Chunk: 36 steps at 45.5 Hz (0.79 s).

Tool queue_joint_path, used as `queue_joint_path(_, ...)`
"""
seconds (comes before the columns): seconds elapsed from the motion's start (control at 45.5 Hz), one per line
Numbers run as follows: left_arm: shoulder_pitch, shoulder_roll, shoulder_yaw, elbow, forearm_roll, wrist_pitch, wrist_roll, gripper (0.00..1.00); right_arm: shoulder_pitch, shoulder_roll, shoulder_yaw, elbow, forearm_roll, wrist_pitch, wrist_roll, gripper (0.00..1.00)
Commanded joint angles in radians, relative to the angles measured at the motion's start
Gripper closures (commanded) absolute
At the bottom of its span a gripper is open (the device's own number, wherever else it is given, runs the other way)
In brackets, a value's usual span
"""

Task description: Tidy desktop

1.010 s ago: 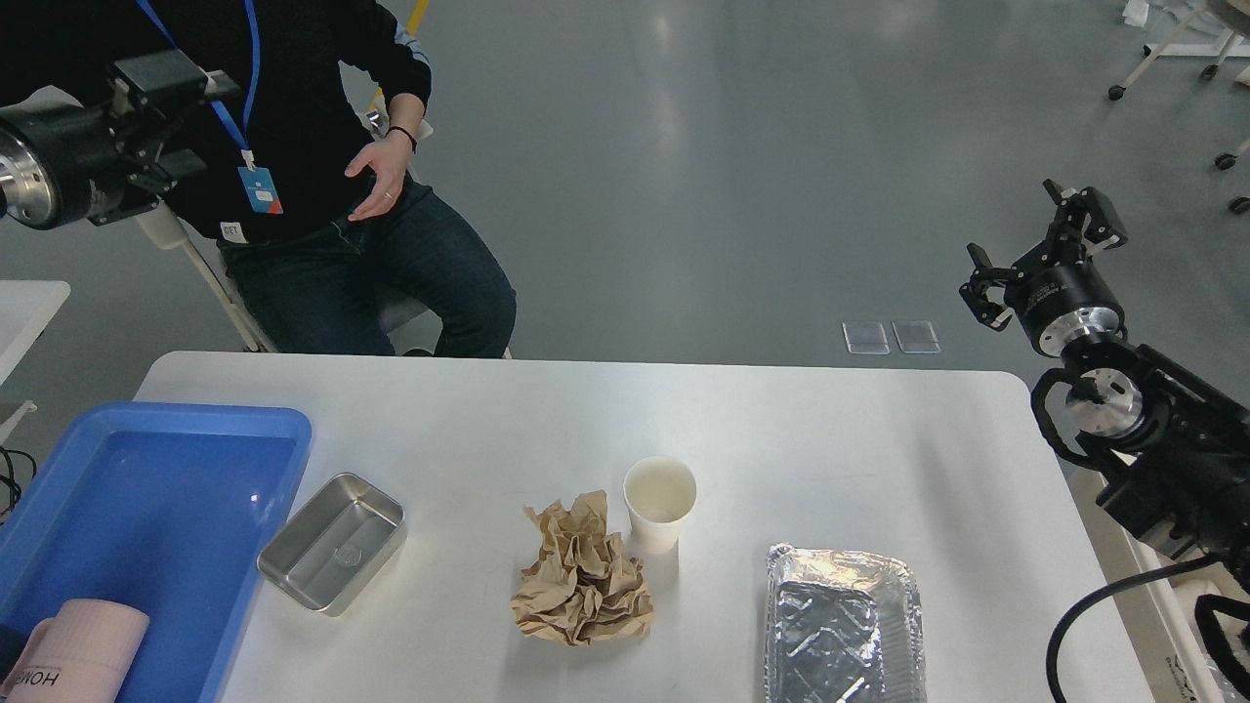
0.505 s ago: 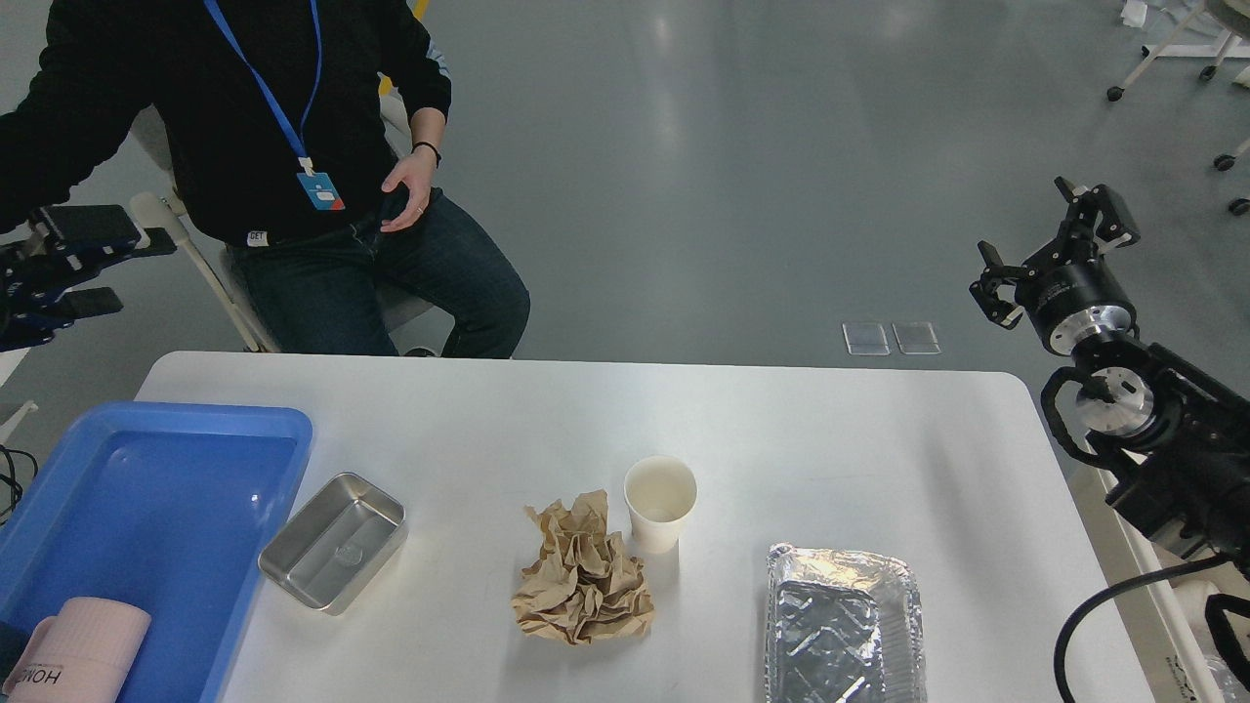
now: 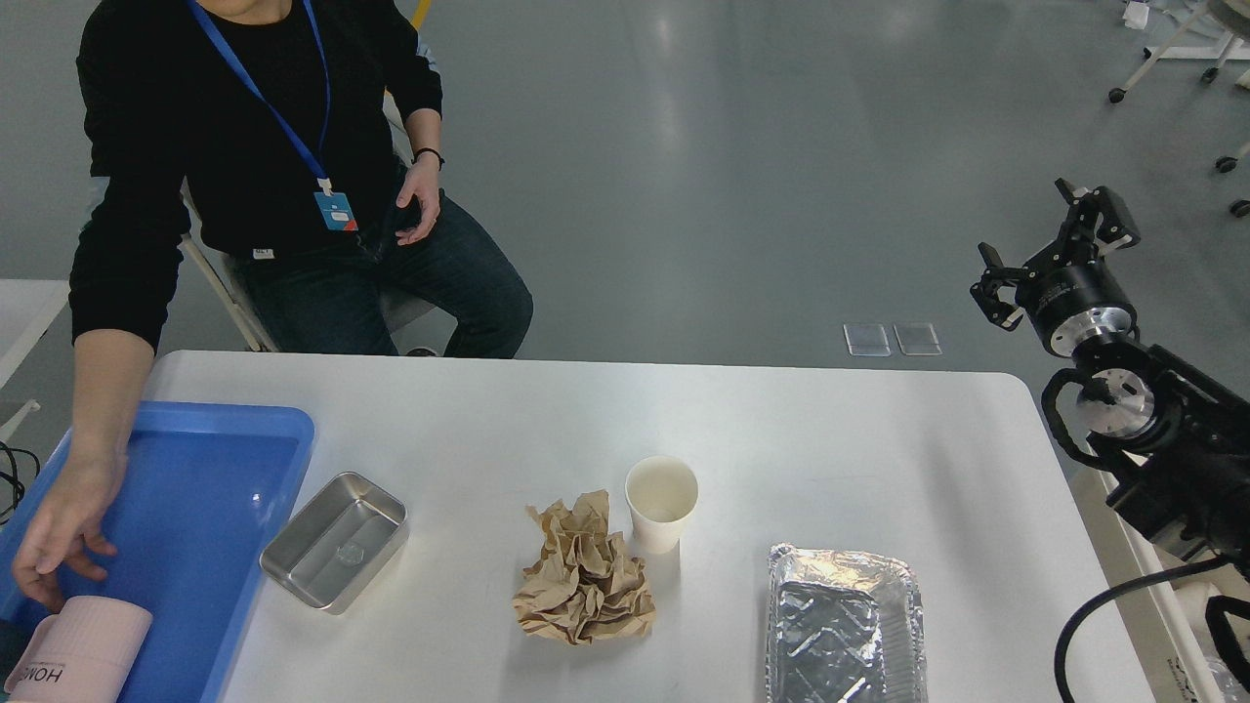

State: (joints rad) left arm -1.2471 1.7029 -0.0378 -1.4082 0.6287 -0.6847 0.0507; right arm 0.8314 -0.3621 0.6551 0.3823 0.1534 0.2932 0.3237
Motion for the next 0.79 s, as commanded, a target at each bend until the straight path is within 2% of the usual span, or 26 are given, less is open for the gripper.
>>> queue_joint_path(0.0, 0.002, 0.008, 0.012, 0.000, 0.000, 0.004, 0.000, 0.13, -0.002, 0.002, 0.000, 0.000, 0.000, 0.001, 0.000, 0.00)
queue_joint_path(0.439, 0.005, -0.078, 0.012, -0.002, -0.003, 0.017, 0.000, 0.12, -0.017, -0.001, 0.000, 0.000, 0.000, 0.003, 0.002, 0.00)
queue_joint_path(0.768, 0.046, -0.192, 0.013, -0.002, -0.003, 0.021, 0.000, 0.08, -0.021, -0.001, 0.000, 0.000, 0.000, 0.003, 0.002, 0.00)
